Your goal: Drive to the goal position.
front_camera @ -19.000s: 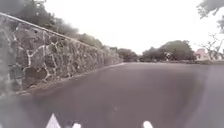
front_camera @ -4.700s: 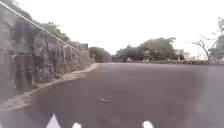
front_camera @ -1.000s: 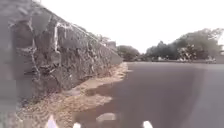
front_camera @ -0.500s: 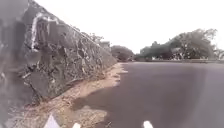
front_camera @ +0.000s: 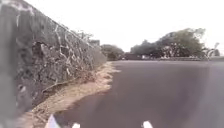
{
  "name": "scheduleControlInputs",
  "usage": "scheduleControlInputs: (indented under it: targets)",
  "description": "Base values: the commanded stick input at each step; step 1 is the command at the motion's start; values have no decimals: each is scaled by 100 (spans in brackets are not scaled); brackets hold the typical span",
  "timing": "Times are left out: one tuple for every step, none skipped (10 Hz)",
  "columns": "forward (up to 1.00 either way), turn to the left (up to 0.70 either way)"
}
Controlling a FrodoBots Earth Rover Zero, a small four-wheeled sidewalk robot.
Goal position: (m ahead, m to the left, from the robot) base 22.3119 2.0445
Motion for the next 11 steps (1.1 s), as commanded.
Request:
scheduleControlInputs:
  targets:
    - [85, -25]
    - [85, -25]
    - [85, -25]
    - [85, -25]
    - [85, -25]
    - [85, -25]
    - [85, -25]
    - [85, 0]
    - [85, 0]
    - [85, 0]
    - [85, 0]
